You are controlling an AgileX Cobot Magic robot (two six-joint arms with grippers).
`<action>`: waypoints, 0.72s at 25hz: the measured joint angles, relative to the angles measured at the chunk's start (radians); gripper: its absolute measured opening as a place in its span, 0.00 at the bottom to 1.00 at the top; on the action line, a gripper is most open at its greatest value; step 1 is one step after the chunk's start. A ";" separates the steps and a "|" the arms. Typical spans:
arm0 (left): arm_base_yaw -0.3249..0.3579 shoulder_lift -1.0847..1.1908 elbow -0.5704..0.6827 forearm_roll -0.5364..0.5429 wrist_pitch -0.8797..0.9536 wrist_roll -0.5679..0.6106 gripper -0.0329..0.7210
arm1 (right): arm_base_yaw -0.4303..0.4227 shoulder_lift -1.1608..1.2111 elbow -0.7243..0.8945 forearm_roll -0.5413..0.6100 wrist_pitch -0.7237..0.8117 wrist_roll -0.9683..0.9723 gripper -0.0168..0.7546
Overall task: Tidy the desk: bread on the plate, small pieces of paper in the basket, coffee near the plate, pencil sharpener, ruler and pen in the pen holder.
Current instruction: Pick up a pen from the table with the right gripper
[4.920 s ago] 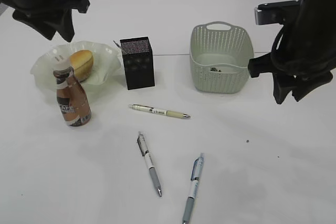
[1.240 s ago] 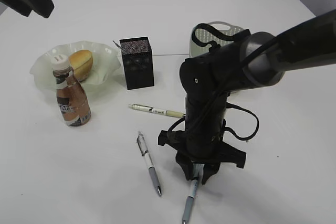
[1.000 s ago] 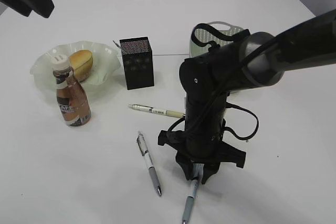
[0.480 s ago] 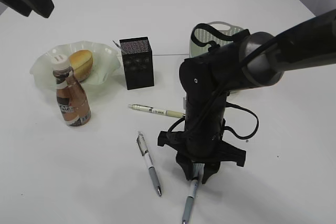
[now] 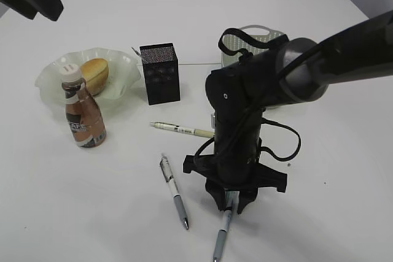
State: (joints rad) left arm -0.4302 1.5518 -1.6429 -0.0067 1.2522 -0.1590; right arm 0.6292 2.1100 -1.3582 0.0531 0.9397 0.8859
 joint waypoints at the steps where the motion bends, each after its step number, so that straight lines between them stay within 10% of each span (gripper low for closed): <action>1: 0.000 0.000 0.000 0.000 0.000 0.000 0.37 | 0.000 0.000 -0.007 -0.004 0.007 0.000 0.33; 18: 0.000 0.000 0.000 0.000 0.000 0.000 0.37 | 0.010 0.008 -0.048 -0.006 0.045 -0.002 0.33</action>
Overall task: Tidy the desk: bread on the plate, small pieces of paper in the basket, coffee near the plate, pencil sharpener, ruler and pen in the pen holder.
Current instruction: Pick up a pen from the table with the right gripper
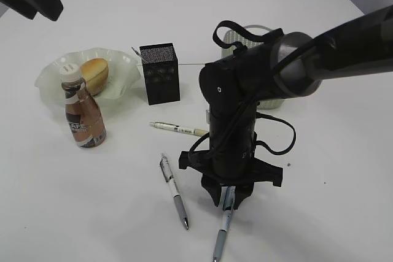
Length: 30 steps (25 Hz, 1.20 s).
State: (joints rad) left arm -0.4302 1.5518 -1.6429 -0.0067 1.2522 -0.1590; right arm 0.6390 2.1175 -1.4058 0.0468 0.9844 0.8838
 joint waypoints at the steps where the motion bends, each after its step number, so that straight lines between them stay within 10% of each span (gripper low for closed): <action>1: 0.000 0.000 0.000 0.000 0.000 0.000 0.37 | 0.000 0.000 0.000 0.000 0.002 -0.002 0.33; 30: 0.000 0.000 0.000 0.000 0.000 0.000 0.37 | 0.000 0.018 0.000 0.007 0.007 -0.003 0.33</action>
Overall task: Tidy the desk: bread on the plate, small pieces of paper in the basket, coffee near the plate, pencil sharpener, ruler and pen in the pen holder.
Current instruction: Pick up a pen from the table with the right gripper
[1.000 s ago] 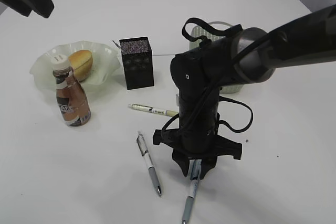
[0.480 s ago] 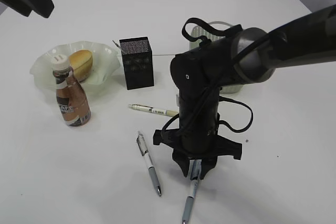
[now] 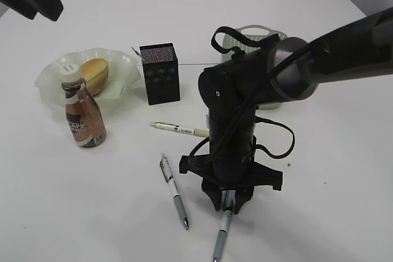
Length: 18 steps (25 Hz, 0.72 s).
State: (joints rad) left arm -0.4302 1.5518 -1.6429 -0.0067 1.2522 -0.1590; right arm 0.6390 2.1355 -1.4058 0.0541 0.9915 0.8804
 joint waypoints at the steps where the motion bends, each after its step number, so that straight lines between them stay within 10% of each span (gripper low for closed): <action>1: 0.000 0.000 0.000 0.000 0.000 0.000 0.37 | 0.000 0.000 0.000 0.002 0.000 -0.001 0.33; 18: 0.000 0.000 0.000 0.000 0.000 0.002 0.37 | 0.000 0.008 -0.009 0.039 0.019 -0.027 0.33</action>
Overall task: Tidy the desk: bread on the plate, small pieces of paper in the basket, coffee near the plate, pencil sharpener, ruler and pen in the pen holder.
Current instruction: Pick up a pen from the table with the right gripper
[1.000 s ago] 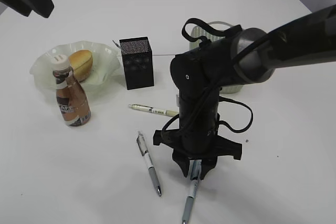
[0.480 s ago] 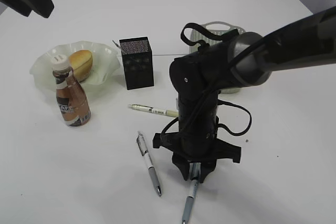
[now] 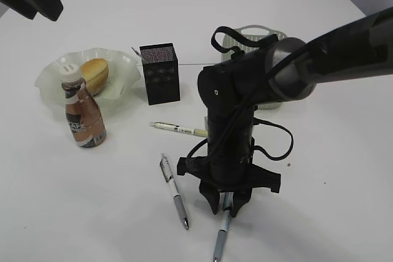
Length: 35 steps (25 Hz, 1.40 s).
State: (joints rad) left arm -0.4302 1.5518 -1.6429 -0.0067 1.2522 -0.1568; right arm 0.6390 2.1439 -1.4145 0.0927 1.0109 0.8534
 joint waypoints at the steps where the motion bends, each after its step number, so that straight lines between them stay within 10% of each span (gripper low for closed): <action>1: 0.000 0.000 0.000 0.000 0.000 0.000 0.36 | 0.000 0.000 0.000 0.000 0.004 0.000 0.33; 35: 0.000 0.000 0.000 0.000 0.000 0.000 0.36 | 0.000 0.035 -0.063 0.033 0.096 -0.095 0.11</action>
State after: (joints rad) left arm -0.4302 1.5518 -1.6429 -0.0067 1.2522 -0.1568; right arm 0.6390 2.1793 -1.4778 0.1260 1.1073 0.7588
